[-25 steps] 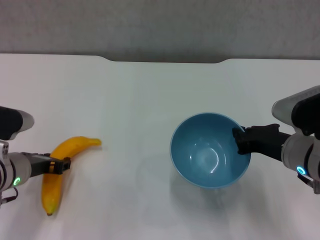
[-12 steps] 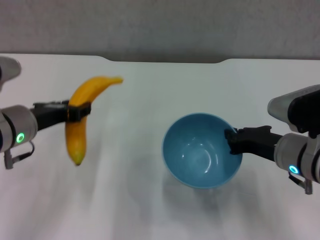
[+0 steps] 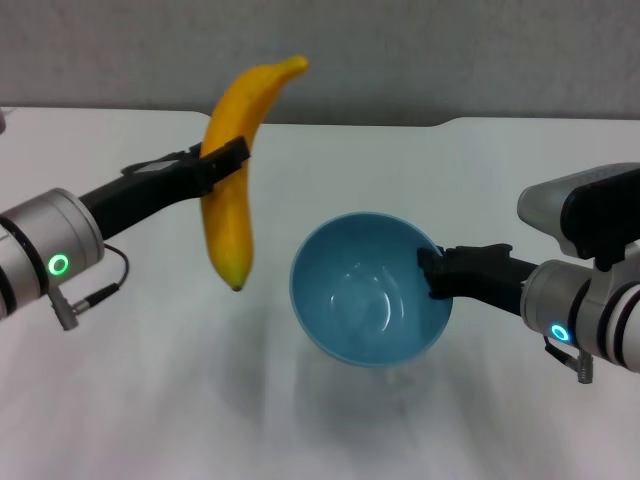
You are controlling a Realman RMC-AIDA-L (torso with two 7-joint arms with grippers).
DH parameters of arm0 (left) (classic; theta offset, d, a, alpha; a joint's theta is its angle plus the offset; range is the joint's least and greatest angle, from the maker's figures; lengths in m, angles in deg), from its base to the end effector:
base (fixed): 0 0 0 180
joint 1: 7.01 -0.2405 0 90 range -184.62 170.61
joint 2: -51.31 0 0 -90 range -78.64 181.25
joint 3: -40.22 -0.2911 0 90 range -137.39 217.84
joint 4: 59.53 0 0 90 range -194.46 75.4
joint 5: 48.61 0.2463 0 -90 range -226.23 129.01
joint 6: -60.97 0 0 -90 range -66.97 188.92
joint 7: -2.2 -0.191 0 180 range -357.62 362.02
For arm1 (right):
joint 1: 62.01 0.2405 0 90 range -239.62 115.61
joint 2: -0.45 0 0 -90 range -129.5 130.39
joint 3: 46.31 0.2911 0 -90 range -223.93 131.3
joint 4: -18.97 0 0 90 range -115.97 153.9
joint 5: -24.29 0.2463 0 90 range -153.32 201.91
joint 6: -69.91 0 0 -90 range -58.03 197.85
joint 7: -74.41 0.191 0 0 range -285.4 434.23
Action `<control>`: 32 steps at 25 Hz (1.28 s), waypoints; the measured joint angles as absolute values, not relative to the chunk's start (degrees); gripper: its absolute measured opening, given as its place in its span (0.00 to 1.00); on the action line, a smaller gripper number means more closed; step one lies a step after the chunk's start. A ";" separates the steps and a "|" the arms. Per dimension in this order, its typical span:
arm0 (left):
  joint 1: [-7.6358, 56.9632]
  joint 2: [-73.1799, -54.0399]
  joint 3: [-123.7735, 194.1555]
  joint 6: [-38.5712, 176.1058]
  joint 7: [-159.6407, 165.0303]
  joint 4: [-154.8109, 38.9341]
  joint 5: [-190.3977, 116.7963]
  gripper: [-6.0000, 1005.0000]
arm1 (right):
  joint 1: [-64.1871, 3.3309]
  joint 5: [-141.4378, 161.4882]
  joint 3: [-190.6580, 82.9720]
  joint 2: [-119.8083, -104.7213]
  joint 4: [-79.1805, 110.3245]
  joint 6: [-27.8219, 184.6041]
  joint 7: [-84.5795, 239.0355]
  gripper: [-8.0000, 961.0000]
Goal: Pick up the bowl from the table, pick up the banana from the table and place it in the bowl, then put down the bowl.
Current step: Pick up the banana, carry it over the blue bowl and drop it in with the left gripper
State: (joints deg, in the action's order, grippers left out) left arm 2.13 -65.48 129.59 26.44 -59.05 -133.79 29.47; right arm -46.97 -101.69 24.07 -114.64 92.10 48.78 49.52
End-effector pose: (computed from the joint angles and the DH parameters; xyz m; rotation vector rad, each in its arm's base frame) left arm -0.2225 0.4343 -0.0288 -2.0507 -1.0805 -0.9190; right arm 0.2289 0.4269 -0.1191 -2.1936 0.9268 0.3753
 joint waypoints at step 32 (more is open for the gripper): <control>9.81 -66.05 121.99 1.08 -102.39 -101.39 -17.27 0.53 | -43.57 -95.32 23.34 -114.57 92.28 49.22 48.46 0.11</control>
